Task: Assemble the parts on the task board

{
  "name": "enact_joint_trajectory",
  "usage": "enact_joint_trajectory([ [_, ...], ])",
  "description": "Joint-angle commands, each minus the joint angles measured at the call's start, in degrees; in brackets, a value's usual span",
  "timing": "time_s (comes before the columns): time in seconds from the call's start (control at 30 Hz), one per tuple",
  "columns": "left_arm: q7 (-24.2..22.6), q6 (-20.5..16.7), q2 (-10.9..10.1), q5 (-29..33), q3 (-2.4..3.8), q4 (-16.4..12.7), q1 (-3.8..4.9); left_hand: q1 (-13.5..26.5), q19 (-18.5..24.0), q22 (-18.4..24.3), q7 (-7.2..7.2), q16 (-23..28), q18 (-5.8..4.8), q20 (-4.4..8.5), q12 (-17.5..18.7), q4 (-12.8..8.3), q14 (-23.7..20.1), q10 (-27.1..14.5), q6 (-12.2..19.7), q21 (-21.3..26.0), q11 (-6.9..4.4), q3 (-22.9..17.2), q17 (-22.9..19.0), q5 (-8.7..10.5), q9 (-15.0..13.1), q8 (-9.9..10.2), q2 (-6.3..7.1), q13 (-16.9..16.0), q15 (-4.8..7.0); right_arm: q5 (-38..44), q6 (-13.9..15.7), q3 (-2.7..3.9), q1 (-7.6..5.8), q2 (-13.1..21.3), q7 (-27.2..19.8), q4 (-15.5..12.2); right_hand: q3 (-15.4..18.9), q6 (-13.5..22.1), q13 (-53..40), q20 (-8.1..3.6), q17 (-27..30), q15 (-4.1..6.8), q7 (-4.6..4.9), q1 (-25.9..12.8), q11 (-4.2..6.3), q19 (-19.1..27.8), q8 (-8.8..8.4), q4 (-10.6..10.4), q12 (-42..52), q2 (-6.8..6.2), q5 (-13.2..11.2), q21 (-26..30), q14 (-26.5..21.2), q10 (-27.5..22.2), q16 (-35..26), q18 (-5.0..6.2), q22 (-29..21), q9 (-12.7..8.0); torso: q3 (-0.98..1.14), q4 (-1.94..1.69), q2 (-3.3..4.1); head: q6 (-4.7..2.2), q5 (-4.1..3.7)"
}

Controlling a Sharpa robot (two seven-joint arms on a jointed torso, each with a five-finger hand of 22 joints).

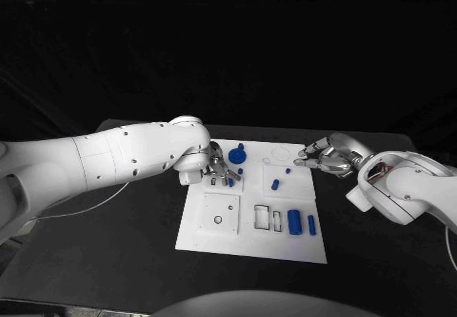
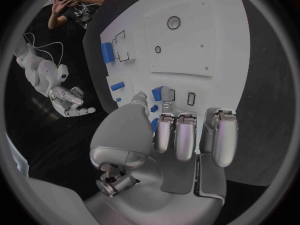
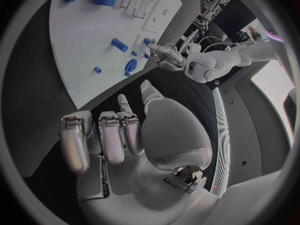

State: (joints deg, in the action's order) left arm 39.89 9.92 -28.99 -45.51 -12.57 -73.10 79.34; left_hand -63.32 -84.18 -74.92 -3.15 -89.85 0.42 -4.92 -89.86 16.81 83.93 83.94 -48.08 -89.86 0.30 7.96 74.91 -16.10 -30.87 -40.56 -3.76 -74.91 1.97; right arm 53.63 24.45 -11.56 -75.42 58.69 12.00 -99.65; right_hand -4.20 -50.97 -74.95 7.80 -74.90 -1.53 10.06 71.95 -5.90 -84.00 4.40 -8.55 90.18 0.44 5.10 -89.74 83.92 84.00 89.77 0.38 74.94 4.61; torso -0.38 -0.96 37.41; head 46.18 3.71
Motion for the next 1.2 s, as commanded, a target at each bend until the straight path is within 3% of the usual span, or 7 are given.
enact_joint_trajectory([
  [0.03, 1.3, -0.14, 0.4, -0.94, 0.03, 0.37, -0.08, -0.59, -5.82, -15.08, -0.05, -0.15, -0.42, 0.39, -0.14, -0.09, 6.07, 6.06, 0.54, -0.14, -0.45, 0.39, 15.09, -0.26, -0.09, 0.24, 0.1, -15.09, 0.44, 0.37, -1.0, -0.01, 0.06, -0.09, 0.18, -0.07, 0.09, -0.2, -15.05, 0.33, -15.1, -0.4, 0.04, -0.17, -0.28, -6.0, 0.22, -0.18, -0.18, 0.48, 0.21, -0.26, 6.08, 6.0, 0.23, -0.38, 15.06, 0.06, 0.0, 0.0, -0.05, 0.12, -0.17],
  [0.77, 2.41, 0.7, 1.84, -1.46, 0.05, 1.93, -0.78, -2.26, -5.82, -15.08, 0.05, -0.15, -0.42, 0.45, -0.14, -0.1, 6.07, 6.06, 0.64, -0.14, -0.53, 0.09, 15.09, -1.4, -1.12, 0.97, -1.21, -15.09, 0.51, 0.38, -0.94, -0.01, 0.09, -0.09, 0.28, -0.24, 0.09, -0.2, -15.05, 0.33, -15.1, -0.4, 0.04, -0.17, -0.28, -6.0, 0.22, -0.18, -0.18, 0.48, 0.21, -0.26, 6.08, 6.0, 0.23, -0.38, 15.06, 0.06, -0.05, -0.11, -0.03, 0.06, -0.64],
  [0.97, 2.48, 0.9, 1.83, -2.13, 0.05, 1.83, -0.87, -3.61, -5.82, -15.08, 0.09, -0.15, -0.42, 0.5, -0.14, -0.03, 6.07, 6.06, 0.61, -0.14, -0.58, -0.02, 15.09, -4.77, -2.02, 1.82, -1.68, -15.09, 0.56, 0.37, -0.91, -0.02, 0.11, -0.05, 0.4, -0.31, 0.09, -0.2, -15.05, 0.33, -15.1, -0.4, 0.04, -0.17, -0.28, -6.0, 0.22, -0.18, -0.18, 0.48, 0.21, -0.26, 6.08, 6.0, 0.23, -0.38, 15.06, 0.06, -0.04, -0.11, -0.04, 0.13, -0.74],
  [1.1, 2.56, 0.86, 1.8, -2.28, 0.06, 1.88, -0.89, -4.66, -5.82, -15.08, 0.2, -0.15, -0.42, 0.57, -0.14, 0.01, 6.07, 6.06, 0.63, -0.14, -0.68, -0.22, 15.09, -9.68, -2.75, 2.64, -1.67, -15.09, 0.65, 0.37, -0.82, -0.02, 0.11, -0.03, 0.45, -0.33, 0.16, -0.17, -15.05, 0.38, -15.1, -0.47, 0.07, -0.25, -0.31, -6.0, 0.18, -0.28, -0.18, 0.59, 0.25, -0.26, 6.08, 6.0, 0.23, -0.38, 15.06, 0.05, -0.05, -0.18, -0.03, 0.18, -0.83],
  [1.2, 2.57, 0.96, 1.83, -2.42, 0.06, 1.96, -0.9, -4.79, -5.82, -15.08, 0.22, -0.15, -0.42, 0.59, -0.14, 0.0, 6.07, 6.06, 0.55, -0.14, -0.7, -0.23, 15.09, -10.58, -3.01, 2.89, -1.65, -15.09, 0.66, 0.37, -0.82, -0.02, 0.12, -0.04, 0.49, -0.33, 0.16, -0.17, -15.05, 0.38, -15.1, -0.47, 0.07, -0.25, -0.31, -6.0, 0.18, -0.28, -0.18, 0.59, 0.25, -0.26, 6.08, 6.0, 0.23, -0.38, 15.06, 0.05, -0.07, -0.11, -0.02, 0.22, -0.83],
])
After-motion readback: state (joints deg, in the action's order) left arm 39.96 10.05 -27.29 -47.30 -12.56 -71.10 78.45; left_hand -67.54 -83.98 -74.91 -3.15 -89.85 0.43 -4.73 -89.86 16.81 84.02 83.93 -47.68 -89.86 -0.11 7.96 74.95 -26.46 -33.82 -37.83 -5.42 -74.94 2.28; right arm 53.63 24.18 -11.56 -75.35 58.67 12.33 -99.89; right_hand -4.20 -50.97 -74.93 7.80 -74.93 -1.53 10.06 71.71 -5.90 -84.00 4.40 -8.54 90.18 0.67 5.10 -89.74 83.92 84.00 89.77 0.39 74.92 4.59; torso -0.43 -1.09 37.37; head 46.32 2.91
